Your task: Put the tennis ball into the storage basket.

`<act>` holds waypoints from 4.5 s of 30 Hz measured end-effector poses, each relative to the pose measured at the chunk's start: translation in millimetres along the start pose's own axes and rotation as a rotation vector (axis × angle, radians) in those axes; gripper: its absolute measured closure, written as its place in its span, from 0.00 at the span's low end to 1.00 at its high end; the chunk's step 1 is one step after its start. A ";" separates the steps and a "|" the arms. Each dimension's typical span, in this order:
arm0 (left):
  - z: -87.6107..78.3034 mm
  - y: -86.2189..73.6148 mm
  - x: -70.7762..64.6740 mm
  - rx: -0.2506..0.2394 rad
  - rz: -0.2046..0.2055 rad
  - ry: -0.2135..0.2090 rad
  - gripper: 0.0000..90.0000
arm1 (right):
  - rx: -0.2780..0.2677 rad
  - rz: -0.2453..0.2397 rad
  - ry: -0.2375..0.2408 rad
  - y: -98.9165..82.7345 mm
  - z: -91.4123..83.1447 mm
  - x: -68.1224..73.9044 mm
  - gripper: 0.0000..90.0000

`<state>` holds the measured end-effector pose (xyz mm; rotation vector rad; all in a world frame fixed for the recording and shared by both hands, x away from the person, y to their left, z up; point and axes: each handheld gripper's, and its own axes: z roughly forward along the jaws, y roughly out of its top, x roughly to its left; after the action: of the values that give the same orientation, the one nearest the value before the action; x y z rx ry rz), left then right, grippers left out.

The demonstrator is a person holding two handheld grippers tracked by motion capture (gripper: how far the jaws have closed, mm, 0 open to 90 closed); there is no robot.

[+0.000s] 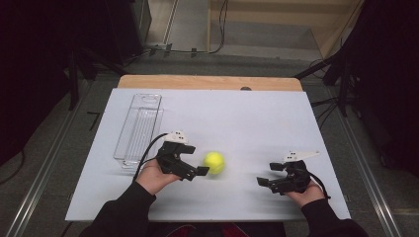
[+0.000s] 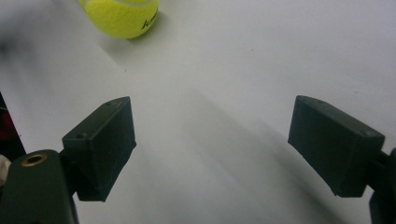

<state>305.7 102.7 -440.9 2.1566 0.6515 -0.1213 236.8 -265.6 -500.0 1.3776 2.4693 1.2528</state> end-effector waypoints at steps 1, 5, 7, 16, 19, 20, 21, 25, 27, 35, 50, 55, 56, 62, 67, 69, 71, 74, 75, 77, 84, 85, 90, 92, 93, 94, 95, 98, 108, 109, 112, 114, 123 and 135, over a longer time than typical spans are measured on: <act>1.5 1.3 -0.1 0.007 0.004 0.007 0.03 | 0.000 -0.001 0.000 0.0 -0.1 -0.1 0.14; 6.8 7.2 -0.6 0.009 0.003 0.014 0.03 | -0.001 -0.001 -0.006 -0.2 -0.6 -0.8 0.14; 9.3 10.5 -0.4 0.008 0.004 0.012 0.03 | -0.002 -0.001 -0.006 -0.3 -0.5 -0.9 0.14; 20.9 25.7 -0.1 0.015 0.026 0.009 0.03 | 0.008 -0.001 -0.007 -0.5 -0.1 -0.5 0.14; 26.0 30.8 -1.0 0.013 0.038 0.005 0.03 | 0.007 -0.004 -0.008 -0.4 0.3 -0.8 0.14; 28.0 32.5 -1.5 0.009 0.039 0.005 0.03 | 0.008 -0.002 -0.007 -0.4 0.3 -0.7 0.14; 29.6 34.3 -1.9 0.009 0.042 0.006 0.03 | 0.007 -0.004 -0.008 -0.4 0.5 -0.9 0.14; 35.9 40.3 -3.6 -0.007 0.049 0.004 0.03 | 0.009 -0.003 -0.009 -0.5 0.3 -0.7 0.14; 38.6 42.4 -4.3 -0.008 0.052 0.002 0.03 | 0.009 -0.006 -0.009 -0.6 0.4 -0.7 0.14; 44.4 41.3 -3.4 -0.018 0.051 0.017 0.03 | 0.010 -0.008 -0.007 -1.1 0.3 -1.1 0.14; 49.7 28.5 0.8 -0.042 0.045 0.022 0.03 | 0.005 -0.005 -0.004 -1.0 -0.2 -0.6 0.14; 53.8 20.8 2.0 -0.031 0.054 0.012 0.03 | 0.004 -0.004 -0.004 -0.8 -0.4 -0.7 0.14; 54.1 19.9 1.5 -0.025 0.067 0.010 0.03 | 0.004 -0.005 -0.005 -0.8 -0.4 -0.6 0.14; 58.3 14.6 1.6 -0.027 0.055 0.006 0.03 | 0.006 -0.011 -0.009 -0.5 0.9 0.6 0.14; 62.4 8.1 3.2 -0.016 0.040 0.013 0.03 | 0.008 -0.013 -0.006 -0.4 1.1 1.1 0.14; 63.7 6.8 3.8 -0.004 0.044 0.014 0.03 | 0.007 -0.012 -0.009 -0.3 1.0 1.0 0.14; 65.5 5.4 3.3 0.007 0.049 0.021 0.03 | 0.008 -0.011 -0.008 -0.3 1.3 1.1 0.14; 69.3 1.7 4.5 0.016 0.037 0.020 0.04 | 0.010 -0.012 -0.009 -0.2 1.7 1.2 0.14; 70.5 1.0 4.7 0.022 0.032 0.020 0.05 | 0.010 -0.012 -0.009 -0.2 1.8 1.2 0.14; 72.5 -0.4 6.2 0.030 0.027 0.016 0.05 | 0.011 -0.015 -0.010 -0.2 2.0 1.4 0.14; 75.7 -4.9 9.2 0.044 0.033 0.038 0.05 | 0.013 -0.015 -0.010 -0.1 2.1 1.2 0.14; 76.4 -5.7 10.2 0.046 0.036 0.039 0.05 | 0.012 -0.016 -0.011 -0.2 2.1 1.1 0.14; 80.9 -8.2 12.8 0.060 0.041 0.061 0.05 | 0.012 -0.015 -0.011 -0.2 1.9 1.4 0.14; 82.2 -8.6 12.0 0.064 0.049 0.080 0.05 | 0.012 -0.015 -0.012 -0.2 1.8 1.4 0.14; 83.0 -8.4 10.9 0.065 0.051 0.100 0.05 | 0.012 -0.016 -0.012 -0.2 1.8 1.3 0.14; 83.5 -8.2 9.7 0.060 0.046 0.118 0.09 | 0.012 -0.015 -0.012 -0.2 1.7 1.3 0.14; 83.5 -8.0 9.2 0.056 0.039 0.116 0.09 | 0.012 -0.015 -0.012 -0.2 1.7 1.3 0.14; 83.2 -8.0 8.6 0.053 0.055 0.128 0.14 | 0.012 -0.016 -0.012 -0.2 1.5 1.4 0.14; 87.0 -10.1 7.8 0.081 0.092 0.216 0.22 | 0.011 -0.019 -0.011 -0.3 0.9 0.9 0.14; 86.5 -10.0 8.3 0.073 0.091 0.223 0.26 | 0.010 -0.017 -0.012 -0.3 0.8 0.9 0.14; 86.2 -10.0 9.1 0.074 0.093 0.218 0.28 | 0.011 -0.015 -0.014 -0.4 0.5 0.8 0.14; 85.9 -10.0 9.2 0.079 0.108 0.215 0.28 | 0.012 -0.017 -0.013 -0.5 0.5 0.8 0.14; 85.4 -9.9 8.7 0.082 0.117 0.214 0.29 | 0.010 -0.017 -0.011 -0.3 0.8 1.1 0.14; 78.2 -6.6 10.8 0.066 0.080 0.180 0.29 | 0.012 -0.018 -0.012 -0.4 0.6 0.7 0.14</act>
<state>322.6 50.5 -498.1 2.2716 0.6704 0.0959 236.3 -264.9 -500.5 1.3584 2.4790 1.2247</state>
